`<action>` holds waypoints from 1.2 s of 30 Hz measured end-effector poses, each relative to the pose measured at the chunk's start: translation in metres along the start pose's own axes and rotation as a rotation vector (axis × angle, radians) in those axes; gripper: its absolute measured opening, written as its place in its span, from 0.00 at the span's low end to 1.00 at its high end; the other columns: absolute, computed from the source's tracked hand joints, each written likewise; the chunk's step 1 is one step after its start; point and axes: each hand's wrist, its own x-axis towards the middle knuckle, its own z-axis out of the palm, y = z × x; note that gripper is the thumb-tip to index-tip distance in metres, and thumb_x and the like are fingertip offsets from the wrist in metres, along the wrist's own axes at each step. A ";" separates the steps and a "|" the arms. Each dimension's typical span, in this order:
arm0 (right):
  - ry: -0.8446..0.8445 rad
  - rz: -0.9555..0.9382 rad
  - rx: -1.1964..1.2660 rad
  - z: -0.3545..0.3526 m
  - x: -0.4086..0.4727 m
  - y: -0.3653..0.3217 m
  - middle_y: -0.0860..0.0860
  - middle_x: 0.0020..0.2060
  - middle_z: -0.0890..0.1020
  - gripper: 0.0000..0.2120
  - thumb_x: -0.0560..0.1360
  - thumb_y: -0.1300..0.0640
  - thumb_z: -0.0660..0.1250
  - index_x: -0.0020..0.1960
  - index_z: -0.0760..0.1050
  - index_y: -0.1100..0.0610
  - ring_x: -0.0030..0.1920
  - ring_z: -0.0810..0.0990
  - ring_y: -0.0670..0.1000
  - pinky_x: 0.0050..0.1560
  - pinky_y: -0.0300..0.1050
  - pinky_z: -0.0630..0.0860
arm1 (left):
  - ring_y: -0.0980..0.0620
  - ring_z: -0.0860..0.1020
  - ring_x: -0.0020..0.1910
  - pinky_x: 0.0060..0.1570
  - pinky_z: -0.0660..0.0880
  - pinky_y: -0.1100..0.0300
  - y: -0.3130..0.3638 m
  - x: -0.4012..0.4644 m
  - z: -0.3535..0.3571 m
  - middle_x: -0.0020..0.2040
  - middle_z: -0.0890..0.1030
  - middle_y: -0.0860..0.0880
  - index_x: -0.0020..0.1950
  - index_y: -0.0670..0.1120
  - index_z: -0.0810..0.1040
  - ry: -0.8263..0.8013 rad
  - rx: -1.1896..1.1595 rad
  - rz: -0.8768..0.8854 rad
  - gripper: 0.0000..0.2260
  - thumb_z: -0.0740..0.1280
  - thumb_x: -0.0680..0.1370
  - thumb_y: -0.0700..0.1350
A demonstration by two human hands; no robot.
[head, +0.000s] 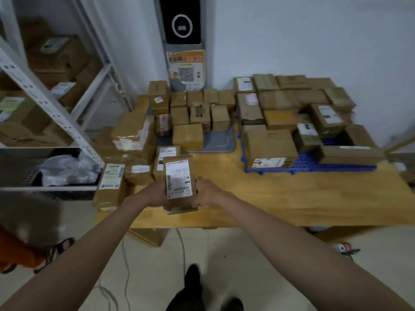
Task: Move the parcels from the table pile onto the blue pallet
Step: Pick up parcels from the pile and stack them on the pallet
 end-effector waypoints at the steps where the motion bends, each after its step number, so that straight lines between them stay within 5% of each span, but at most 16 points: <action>1: 0.023 0.010 -0.003 -0.006 -0.012 0.012 0.60 0.64 0.73 0.27 0.71 0.65 0.72 0.68 0.69 0.59 0.60 0.77 0.59 0.59 0.51 0.78 | 0.53 0.79 0.45 0.36 0.76 0.66 0.015 0.002 0.006 0.59 0.78 0.47 0.66 0.47 0.70 -0.002 -0.007 0.027 0.31 0.78 0.67 0.39; 6: 0.108 0.054 -0.031 -0.035 -0.063 0.076 0.59 0.64 0.72 0.30 0.72 0.64 0.71 0.71 0.66 0.59 0.62 0.76 0.59 0.60 0.49 0.76 | 0.45 0.77 0.58 0.54 0.79 0.50 0.094 0.011 0.036 0.63 0.75 0.44 0.69 0.45 0.65 -0.014 0.029 0.101 0.37 0.80 0.65 0.40; 13: 0.216 0.082 -0.079 -0.064 -0.120 0.161 0.57 0.64 0.75 0.20 0.76 0.60 0.68 0.67 0.73 0.60 0.63 0.75 0.57 0.61 0.50 0.76 | 0.44 0.75 0.61 0.58 0.76 0.49 0.194 0.028 0.078 0.64 0.74 0.44 0.73 0.41 0.57 -0.055 0.099 0.126 0.44 0.80 0.66 0.46; 20: 0.305 0.272 0.094 -0.091 -0.168 0.232 0.59 0.62 0.72 0.22 0.78 0.56 0.66 0.70 0.66 0.61 0.56 0.79 0.61 0.52 0.52 0.80 | 0.45 0.74 0.62 0.55 0.75 0.56 0.280 0.046 0.112 0.65 0.74 0.44 0.74 0.41 0.56 -0.128 0.133 0.276 0.44 0.79 0.67 0.45; 25: 0.368 0.392 0.242 -0.112 -0.189 0.280 0.60 0.59 0.76 0.29 0.74 0.58 0.70 0.70 0.61 0.62 0.51 0.81 0.59 0.46 0.53 0.82 | 0.46 0.75 0.59 0.57 0.76 0.50 0.339 0.068 0.127 0.62 0.75 0.44 0.74 0.43 0.60 -0.169 0.212 0.365 0.43 0.80 0.66 0.47; 36: 0.401 0.480 0.190 -0.195 -0.174 0.366 0.57 0.61 0.74 0.34 0.71 0.63 0.73 0.72 0.61 0.59 0.49 0.82 0.57 0.44 0.53 0.83 | 0.45 0.75 0.57 0.50 0.77 0.53 0.440 0.146 0.133 0.60 0.74 0.43 0.74 0.39 0.55 -0.208 0.218 0.396 0.44 0.78 0.69 0.50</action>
